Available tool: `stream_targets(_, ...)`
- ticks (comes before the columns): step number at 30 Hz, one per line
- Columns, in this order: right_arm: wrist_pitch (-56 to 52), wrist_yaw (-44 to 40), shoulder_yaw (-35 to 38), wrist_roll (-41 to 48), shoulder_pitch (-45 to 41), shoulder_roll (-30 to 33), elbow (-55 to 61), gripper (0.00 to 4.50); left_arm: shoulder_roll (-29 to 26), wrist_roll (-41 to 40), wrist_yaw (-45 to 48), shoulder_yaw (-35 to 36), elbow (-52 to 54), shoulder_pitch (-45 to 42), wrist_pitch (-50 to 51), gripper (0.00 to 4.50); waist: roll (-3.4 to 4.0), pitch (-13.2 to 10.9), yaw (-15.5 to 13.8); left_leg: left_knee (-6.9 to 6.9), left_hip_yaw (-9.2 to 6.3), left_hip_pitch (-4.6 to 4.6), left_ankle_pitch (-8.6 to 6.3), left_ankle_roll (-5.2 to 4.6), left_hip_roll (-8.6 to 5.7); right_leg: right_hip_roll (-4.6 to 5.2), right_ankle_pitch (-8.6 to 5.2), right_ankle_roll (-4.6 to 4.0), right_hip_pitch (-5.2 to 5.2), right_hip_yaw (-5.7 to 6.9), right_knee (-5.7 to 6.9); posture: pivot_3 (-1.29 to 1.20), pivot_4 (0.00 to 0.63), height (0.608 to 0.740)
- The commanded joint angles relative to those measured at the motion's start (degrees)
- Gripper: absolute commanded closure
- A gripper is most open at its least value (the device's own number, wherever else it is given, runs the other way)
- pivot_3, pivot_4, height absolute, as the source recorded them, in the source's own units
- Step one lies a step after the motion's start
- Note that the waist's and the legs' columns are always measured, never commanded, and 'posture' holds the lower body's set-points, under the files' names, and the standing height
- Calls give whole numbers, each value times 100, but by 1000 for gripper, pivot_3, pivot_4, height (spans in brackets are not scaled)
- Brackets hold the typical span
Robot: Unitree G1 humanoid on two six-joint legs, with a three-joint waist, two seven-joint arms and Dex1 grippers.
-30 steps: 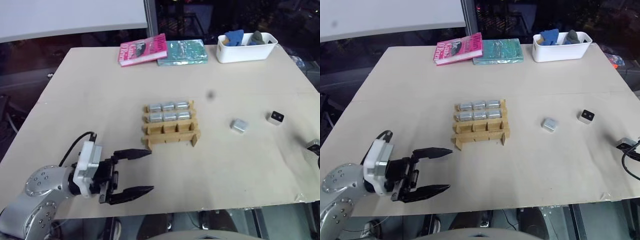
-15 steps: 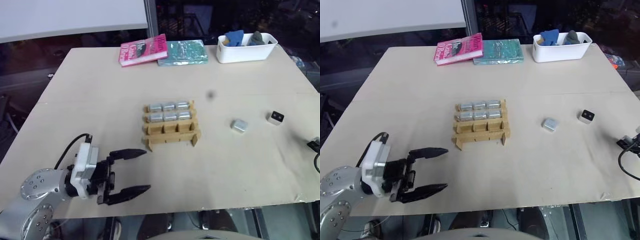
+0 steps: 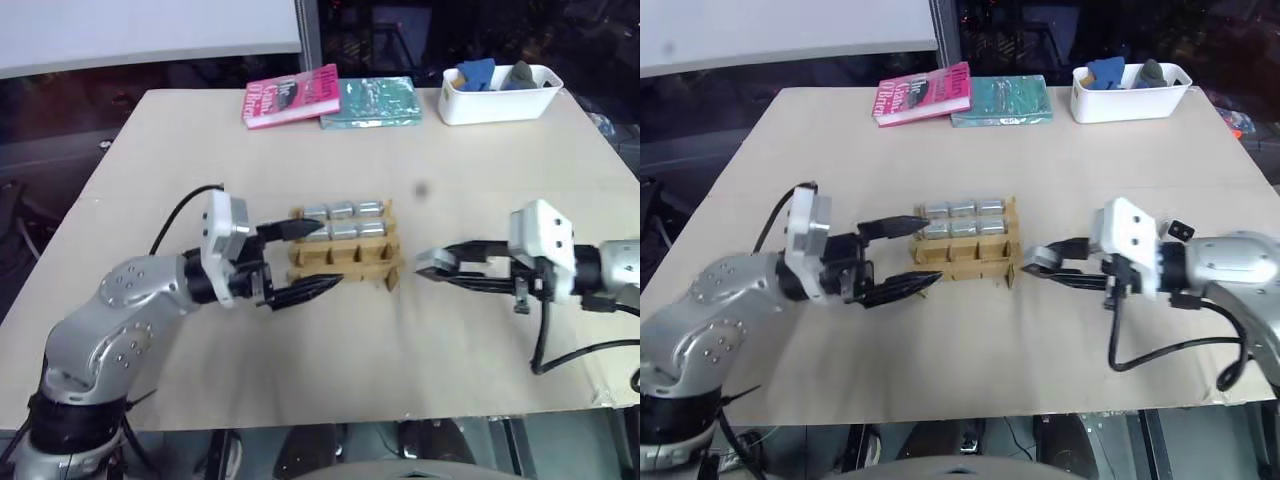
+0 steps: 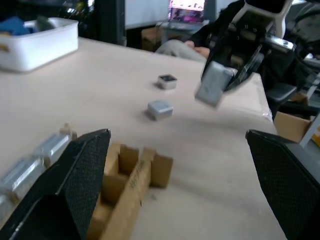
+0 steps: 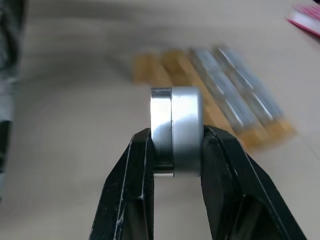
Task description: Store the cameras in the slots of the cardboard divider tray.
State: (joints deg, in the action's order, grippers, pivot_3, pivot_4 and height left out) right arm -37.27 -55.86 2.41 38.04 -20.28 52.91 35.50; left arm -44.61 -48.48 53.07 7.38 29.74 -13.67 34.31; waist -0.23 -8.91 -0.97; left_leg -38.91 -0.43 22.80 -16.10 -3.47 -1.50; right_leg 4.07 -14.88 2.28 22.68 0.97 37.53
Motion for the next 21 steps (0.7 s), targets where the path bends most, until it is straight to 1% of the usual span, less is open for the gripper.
stream_targets(1, -43, 50, -87, 43, -374, -59, 55, 3750, 11, 34, 212, -229, -32, -340, 1, 0, -14, -9, 5, -3, -1, 4, 0, 0, 0, 0, 0, 0, 1, 0, -4, 0, 150, 740)
stream_targets(4, 7, 26, -249, -50, -512, -101, 3, 3750, 68, 58, 306, -425, -80, -589, 15, 0, -17, -11, 8, -2, -3, 5, -1, -1, 2, -2, 0, 0, 1, 2, -9, 0, 150, 740)
stream_targets(7, 77, 31, -457, -171, -642, -224, -30, 3750, 131, 325, 411, -665, -141, -766, -138, 0, -16, -11, 18, -2, -3, 7, 0, 0, 5, -4, 0, 1, 4, 2, -6, 0, 150, 740)
stream_targets(15, 89, 126, -891, -461, -970, -616, -92, 3750, 367, 642, 531, -882, -258, -998, -261, 0, -16, -12, 24, -7, -2, 2, 1, 2, 6, -5, 0, 1, 6, 2, 13, 0, 150, 740)
stream_targets(18, 60, 212, -1048, -625, -1059, -761, -189, 3750, 325, 610, 551, -719, -240, -857, -226, 0, -16, -12, 22, -9, -2, 4, 1, 2, 6, -4, 0, 1, 6, 2, 12, 0, 150, 740)
stream_targets(21, 219, 486, -1387, -1230, -1272, -1002, -683, 3750, 8, 448, 697, -145, -189, -266, -174, 0, -15, -13, 92, -9, -1, 1, 1, 2, 7, -5, 0, 1, 7, -2, 14, 0, 150, 740)
